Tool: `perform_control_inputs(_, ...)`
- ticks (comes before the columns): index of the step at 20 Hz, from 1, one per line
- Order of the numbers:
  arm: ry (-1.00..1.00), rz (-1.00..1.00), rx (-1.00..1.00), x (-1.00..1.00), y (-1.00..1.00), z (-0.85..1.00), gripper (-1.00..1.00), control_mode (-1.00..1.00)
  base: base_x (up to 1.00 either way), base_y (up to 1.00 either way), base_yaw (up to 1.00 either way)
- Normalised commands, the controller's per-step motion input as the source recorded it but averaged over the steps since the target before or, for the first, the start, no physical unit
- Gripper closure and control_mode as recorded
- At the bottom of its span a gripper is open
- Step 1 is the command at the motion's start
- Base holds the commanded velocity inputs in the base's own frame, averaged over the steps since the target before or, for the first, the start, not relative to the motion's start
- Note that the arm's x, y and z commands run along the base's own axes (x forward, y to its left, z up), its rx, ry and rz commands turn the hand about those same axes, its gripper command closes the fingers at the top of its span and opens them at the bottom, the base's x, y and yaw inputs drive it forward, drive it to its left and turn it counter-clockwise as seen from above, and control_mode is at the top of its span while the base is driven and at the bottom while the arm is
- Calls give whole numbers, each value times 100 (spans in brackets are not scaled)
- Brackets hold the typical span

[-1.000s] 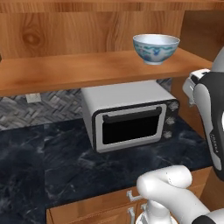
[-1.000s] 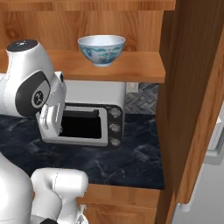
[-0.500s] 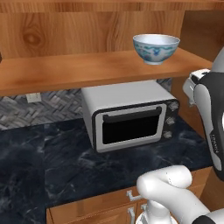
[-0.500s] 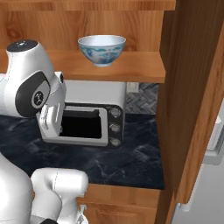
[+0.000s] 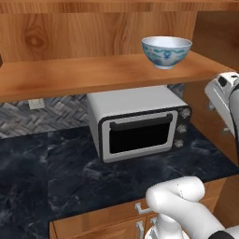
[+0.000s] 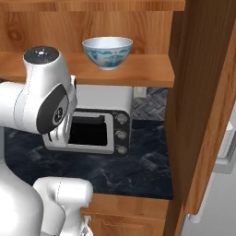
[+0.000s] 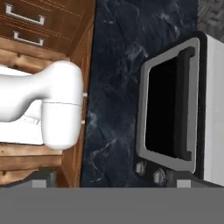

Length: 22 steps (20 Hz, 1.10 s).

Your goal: Pick up the bowls from the cabinet and place each bowl in front of a stool on the dining counter.

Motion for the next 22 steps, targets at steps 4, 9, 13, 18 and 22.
perform_control_inputs(4, -34, 0, 20, 0, -16, 48, -100, -100, 0, 0, 0)
perform_control_inputs(9, -32, 0, 10, 5, 1, 62, -100, -100, 0, 0, 0)
perform_control_inputs(13, -37, 3, 13, 26, 4, 33, -100, -100, 0, 0, 0)
perform_control_inputs(18, -35, 0, 10, 34, 0, 26, -100, -100, 0, 0, 0)
perform_control_inputs(22, -17, 0, 1, 31, 0, 25, -100, -100, 0, 0, 0)
